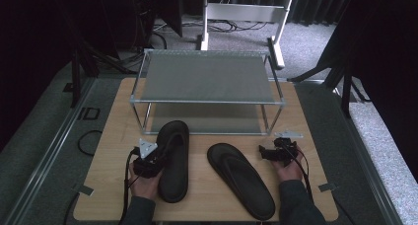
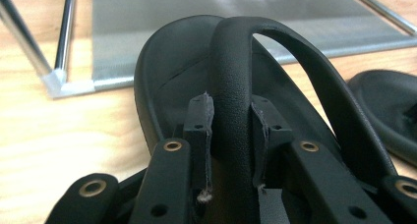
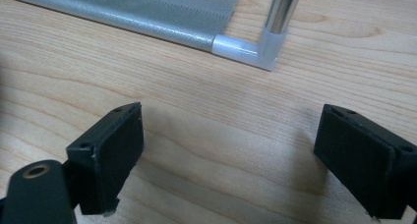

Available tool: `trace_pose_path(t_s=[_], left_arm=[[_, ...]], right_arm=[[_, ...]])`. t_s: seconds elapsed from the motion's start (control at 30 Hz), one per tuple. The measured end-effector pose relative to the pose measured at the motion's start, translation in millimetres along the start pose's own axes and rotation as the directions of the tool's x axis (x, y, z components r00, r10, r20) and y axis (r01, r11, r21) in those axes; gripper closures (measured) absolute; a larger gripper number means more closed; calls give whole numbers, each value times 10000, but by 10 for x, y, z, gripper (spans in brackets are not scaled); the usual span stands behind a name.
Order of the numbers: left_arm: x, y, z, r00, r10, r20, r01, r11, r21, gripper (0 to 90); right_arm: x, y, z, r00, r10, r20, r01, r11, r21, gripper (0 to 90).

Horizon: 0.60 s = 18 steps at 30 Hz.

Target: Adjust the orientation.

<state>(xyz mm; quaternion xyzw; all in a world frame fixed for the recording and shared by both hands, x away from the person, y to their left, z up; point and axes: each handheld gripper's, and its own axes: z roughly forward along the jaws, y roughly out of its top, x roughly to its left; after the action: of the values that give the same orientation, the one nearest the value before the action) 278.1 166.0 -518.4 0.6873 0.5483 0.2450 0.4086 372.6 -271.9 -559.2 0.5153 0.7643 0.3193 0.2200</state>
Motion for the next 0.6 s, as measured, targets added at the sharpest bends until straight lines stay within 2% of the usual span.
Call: trace_pose_path(t_s=[0.27,0.37,0.47,0.6], left_arm=[[-29,126,124,9999,30,120,-27,9998,-216,732],[-42,195,201,9997,174,152,-169,9994,-318,732],[-50,282,341,9984,550,115,-545,9978,-389,731],[-57,344,496,9978,654,71,-651,9973,-325,731]], right_arm=[[0,0,0,10000,-1,1,1,10000,-1,111],[0,0,0,10000,0,1,0,10000,0,111],[0,0,0,10000,0,-1,0,10000,0,111],[0,0,0,10000,1,-3,-1,10000,-1,111]])
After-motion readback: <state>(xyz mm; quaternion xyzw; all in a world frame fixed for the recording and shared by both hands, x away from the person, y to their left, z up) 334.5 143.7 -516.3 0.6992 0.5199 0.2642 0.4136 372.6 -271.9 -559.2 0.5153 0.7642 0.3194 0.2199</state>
